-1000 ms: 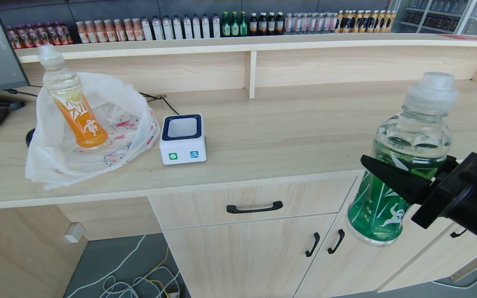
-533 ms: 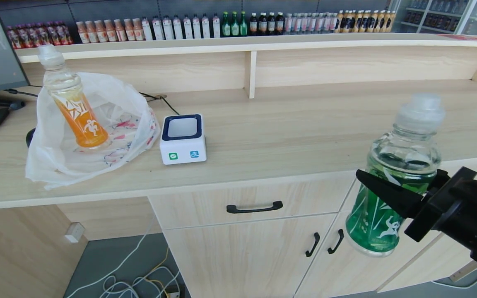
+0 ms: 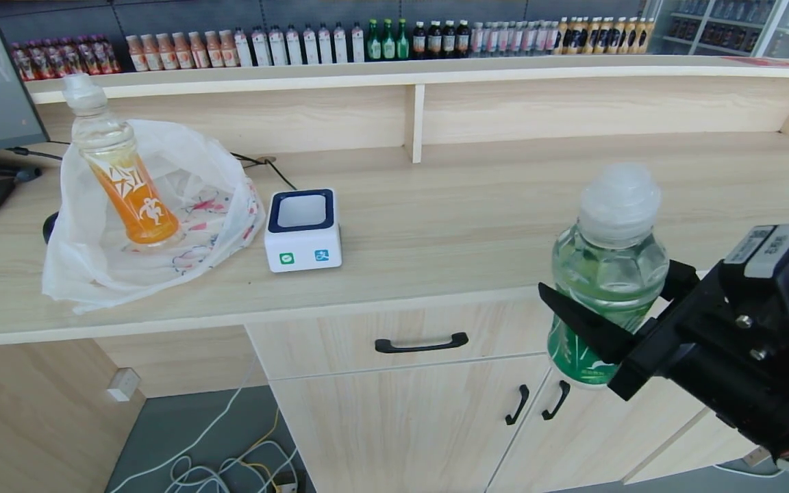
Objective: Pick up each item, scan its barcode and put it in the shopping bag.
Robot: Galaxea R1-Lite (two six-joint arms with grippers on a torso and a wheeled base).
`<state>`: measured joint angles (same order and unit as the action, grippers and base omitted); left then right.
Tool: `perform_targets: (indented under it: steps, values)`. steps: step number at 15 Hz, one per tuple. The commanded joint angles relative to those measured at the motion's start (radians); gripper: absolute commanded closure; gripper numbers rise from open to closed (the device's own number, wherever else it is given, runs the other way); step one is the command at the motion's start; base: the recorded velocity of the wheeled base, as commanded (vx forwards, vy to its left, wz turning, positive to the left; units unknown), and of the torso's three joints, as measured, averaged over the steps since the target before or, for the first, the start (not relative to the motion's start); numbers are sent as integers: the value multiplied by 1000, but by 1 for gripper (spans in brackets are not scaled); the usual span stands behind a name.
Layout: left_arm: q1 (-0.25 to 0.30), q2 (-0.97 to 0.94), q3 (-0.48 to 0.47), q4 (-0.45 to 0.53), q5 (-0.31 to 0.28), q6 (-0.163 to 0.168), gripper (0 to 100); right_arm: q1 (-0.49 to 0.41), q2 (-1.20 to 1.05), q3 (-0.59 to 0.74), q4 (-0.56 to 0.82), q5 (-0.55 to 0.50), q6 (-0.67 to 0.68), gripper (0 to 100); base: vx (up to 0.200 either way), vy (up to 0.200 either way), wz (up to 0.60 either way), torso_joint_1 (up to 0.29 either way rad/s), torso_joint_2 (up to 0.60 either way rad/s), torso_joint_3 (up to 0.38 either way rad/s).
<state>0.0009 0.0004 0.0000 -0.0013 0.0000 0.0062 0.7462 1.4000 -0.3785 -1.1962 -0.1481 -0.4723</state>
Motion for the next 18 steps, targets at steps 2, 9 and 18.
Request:
perform_targets:
  steps: [2, 9, 18]
  values:
    - [1, 0, 0, 0, 0, 0, 0, 269, 45, -26, -20, -196, -172, 100, 0, 0, 0, 0, 0, 0]
    - [1, 0, 0, 0, 0, 0, 0, 343, 63, 9, -155, -196, -470, 100, 0, 0, 0, 0, 0, 0]
    - [1, 0, 0, 0, 0, 0, 0, 461, 303, 7, -375, -182, -565, 100, 0, 0, 0, 0, 0, 0]
